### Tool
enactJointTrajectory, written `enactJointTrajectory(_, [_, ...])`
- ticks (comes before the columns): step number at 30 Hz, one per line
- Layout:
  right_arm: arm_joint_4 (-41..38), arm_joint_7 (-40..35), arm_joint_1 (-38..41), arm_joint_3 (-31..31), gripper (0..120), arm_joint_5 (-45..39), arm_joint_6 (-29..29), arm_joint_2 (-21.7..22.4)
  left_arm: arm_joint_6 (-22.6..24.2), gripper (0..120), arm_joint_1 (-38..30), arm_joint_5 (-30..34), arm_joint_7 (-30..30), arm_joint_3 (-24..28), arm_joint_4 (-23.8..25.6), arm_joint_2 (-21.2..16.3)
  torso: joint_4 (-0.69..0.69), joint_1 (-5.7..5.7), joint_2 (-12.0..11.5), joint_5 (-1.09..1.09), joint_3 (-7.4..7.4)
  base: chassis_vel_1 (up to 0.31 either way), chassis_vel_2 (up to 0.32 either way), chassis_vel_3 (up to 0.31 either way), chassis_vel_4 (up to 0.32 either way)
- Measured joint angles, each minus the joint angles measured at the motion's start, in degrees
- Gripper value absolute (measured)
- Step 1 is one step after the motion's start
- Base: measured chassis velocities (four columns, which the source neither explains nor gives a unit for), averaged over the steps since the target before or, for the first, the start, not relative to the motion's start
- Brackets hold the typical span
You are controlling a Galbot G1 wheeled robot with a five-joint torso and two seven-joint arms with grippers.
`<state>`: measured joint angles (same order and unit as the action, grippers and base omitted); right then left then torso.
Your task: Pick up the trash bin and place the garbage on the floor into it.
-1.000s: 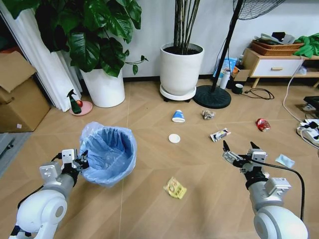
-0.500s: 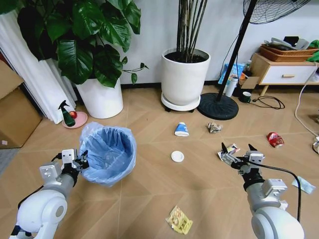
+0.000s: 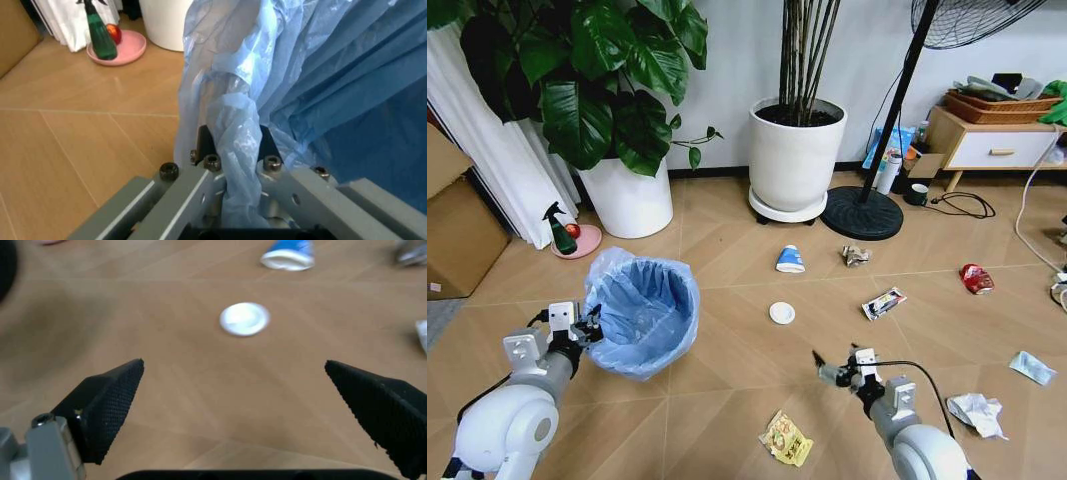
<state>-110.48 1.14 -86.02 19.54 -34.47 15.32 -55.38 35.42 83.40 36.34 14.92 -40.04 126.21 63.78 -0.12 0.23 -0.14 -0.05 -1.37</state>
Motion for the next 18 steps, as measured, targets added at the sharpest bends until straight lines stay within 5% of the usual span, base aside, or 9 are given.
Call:
enactJointTrajectory(3, [-0.28, 2.25, -0.02, 0.35, 100, -1.84, 0.5, 1.32, 0.01, 0, 0.0, 0.0, 0.0, 0.15, 0.0, 0.08, 0.0, 0.0, 0.0, -0.02, 0.0, 0.0, 0.0, 0.0, 0.0])
enactJointTrajectory(5, [2.18, 18.51, -1.17, 2.61, 100, -2.26, -1.72, 9.08, 0.11, 0, -0.14, -0.14, 0.08, 0.76, -0.18, 0.32, -0.01, 0.0, 0.0, -0.01, 0.0, 0.0, 0.0, 0.0, 0.0])
enactJointTrajectory(8, [5.71, 26.97, -1.01, 2.17, 100, -0.42, -4.29, 12.97, 0.2, 0, -0.88, -0.2, 0.09, 1.39, -0.94, 0.2, -0.02, 0.0, 0.0, 0.0, 0.0, 0.0, 0.0, 0.0, 0.0])
enactJointTrajectory(18, [16.91, 32.73, 3.17, -4.62, 100, 9.26, -11.3, 13.36, 0.36, 0, -1.95, -0.46, -0.44, 2.46, -2.35, 0.2, 0.0, 0.0, 0.0, 0.04, 0.0, 0.0, 0.0, 0.0, 0.0])
